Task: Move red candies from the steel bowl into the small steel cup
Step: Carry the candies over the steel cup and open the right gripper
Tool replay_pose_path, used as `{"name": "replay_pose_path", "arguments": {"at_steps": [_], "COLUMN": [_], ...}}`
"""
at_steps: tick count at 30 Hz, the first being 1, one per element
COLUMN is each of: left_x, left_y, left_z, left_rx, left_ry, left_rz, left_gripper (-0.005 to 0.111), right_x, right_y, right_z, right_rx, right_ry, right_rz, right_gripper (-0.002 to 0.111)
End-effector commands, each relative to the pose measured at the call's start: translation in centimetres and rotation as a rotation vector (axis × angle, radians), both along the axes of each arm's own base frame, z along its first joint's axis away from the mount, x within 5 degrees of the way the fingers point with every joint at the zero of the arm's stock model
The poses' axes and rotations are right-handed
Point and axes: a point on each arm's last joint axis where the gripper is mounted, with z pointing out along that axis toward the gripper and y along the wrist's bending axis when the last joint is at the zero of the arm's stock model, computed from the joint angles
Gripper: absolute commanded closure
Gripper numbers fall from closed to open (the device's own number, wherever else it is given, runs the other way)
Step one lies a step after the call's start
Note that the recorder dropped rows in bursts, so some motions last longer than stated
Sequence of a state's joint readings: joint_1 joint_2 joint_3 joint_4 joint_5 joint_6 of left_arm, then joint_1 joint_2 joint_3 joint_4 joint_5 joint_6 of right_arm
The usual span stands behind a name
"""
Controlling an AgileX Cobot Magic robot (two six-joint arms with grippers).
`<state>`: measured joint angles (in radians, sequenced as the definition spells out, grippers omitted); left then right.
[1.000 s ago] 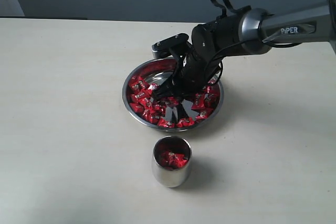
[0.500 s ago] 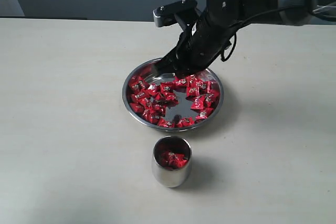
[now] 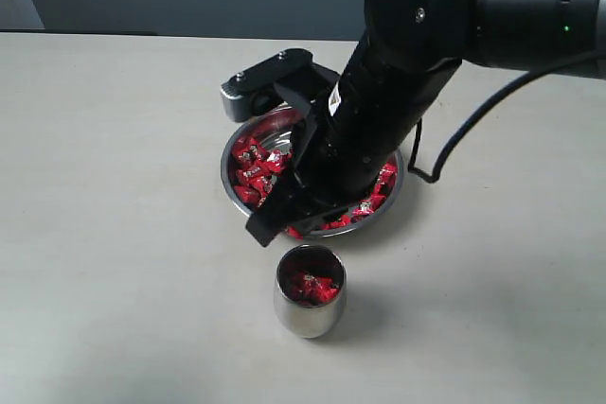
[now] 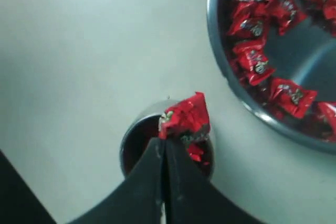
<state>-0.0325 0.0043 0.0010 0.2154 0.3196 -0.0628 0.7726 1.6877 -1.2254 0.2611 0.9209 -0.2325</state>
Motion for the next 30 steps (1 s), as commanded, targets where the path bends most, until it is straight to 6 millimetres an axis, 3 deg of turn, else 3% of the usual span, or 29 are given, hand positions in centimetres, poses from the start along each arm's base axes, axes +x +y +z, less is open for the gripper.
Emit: {"name": "replay_pose_path", "arguments": {"at_steps": [1, 18, 25, 30], "left_x": [0.0, 0.0, 0.0, 0.0], "left_y": [0.0, 0.0, 0.0, 0.0], "left_z": [0.1, 0.1, 0.1, 0.1], "left_rx": [-0.005, -0.005, -0.005, -0.005], "left_ry": [-0.012, -0.012, -0.012, -0.012], "left_rz": [-0.001, -0.001, -0.001, -0.001], "left_gripper": [0.106, 0.106, 0.106, 0.106], "right_x": [-1.4, -2.2, -2.2, -1.2], "right_y": [-0.6, -1.4, -1.3, -1.1], "right_z": [0.4, -0.7, -0.7, -0.6], "right_rx": [-0.002, -0.033, -0.017, -0.001], "right_ry": [0.041, 0.059, 0.053, -0.057], "right_rz": [0.018, 0.057, 0.077, 0.058], "right_gripper": [0.109, 0.109, 0.079, 0.077]}}
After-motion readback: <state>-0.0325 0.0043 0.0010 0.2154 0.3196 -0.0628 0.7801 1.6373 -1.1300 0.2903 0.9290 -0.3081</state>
